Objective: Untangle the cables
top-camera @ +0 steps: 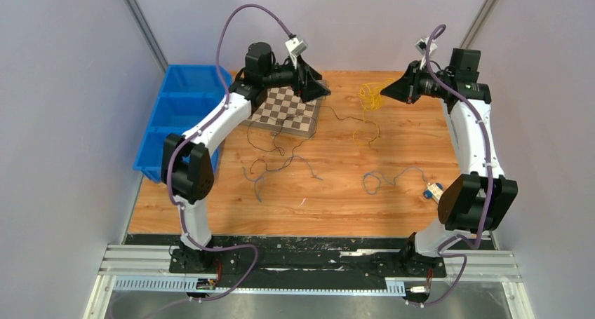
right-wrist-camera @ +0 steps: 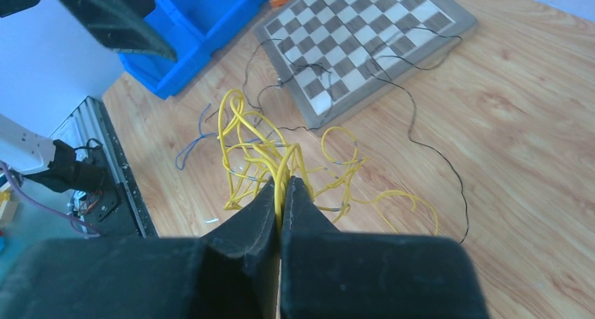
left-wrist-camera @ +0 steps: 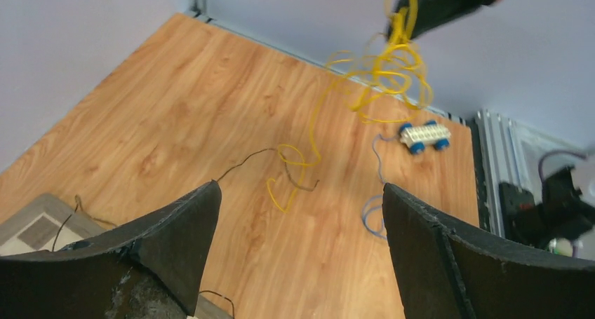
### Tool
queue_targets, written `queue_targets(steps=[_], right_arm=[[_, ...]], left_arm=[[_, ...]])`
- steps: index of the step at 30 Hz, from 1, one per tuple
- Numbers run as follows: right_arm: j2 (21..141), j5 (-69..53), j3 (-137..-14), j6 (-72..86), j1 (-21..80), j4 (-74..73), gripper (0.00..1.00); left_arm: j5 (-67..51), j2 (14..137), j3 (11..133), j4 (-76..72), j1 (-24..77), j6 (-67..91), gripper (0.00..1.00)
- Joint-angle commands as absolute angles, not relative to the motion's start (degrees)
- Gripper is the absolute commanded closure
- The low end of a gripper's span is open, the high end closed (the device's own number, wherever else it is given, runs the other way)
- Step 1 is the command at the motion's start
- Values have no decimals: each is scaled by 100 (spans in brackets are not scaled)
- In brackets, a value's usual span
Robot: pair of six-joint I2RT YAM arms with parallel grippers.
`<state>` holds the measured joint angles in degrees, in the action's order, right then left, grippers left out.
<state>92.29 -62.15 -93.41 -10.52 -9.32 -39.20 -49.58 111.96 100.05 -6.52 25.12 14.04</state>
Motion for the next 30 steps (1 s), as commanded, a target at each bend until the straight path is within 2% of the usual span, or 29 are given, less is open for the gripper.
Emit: queue_targets(steps=[1, 3, 7, 12, 14, 16, 17, 18, 20, 30], right_arm=[[8785, -6537, -9441, -1093, -659, -3876, 100], [8669, -6548, -9437, -1099, -548, -3891, 100], [8470, -6627, -9409, -1099, -317, -3935, 100], [8240, -6807, -9306, -1208, -95, -3999, 100], [8205, -6820, -9305, -1238, -59, -4008, 100], [8228, -6703, -9354, -1258, -74, -4029, 100], [8245, -6562, -9386, -1284, -104, -4040, 100], [8256, -6432, -9410, -1308, -158, -4036, 100], [8302, -6201, -9502, -1339, -332, -4036, 100], [8781, -5648, -10317, -967, -1420, -3757, 100]], left_arm=[[-5651, 10268, 9761, -164, 2886, -65, 6], [-5646, 10203, 9703, 44, 3068, -453, 3], [-5379, 10227, 9636, 100, 3340, -832, 1], [-5309, 10383, 9876, 316, 3548, -971, 7], [-5305, 10357, 9865, 311, 3592, -942, 21], [-5332, 10277, 9828, 388, 3602, -874, 57], [-5308, 10156, 9745, 449, 3603, -872, 67], [-5282, 10075, 9680, 587, 3590, -921, 84], [-5210, 9722, 9350, 711, 3517, -965, 99], [-5381, 7617, 7344, 1102, 2184, -507, 100]])
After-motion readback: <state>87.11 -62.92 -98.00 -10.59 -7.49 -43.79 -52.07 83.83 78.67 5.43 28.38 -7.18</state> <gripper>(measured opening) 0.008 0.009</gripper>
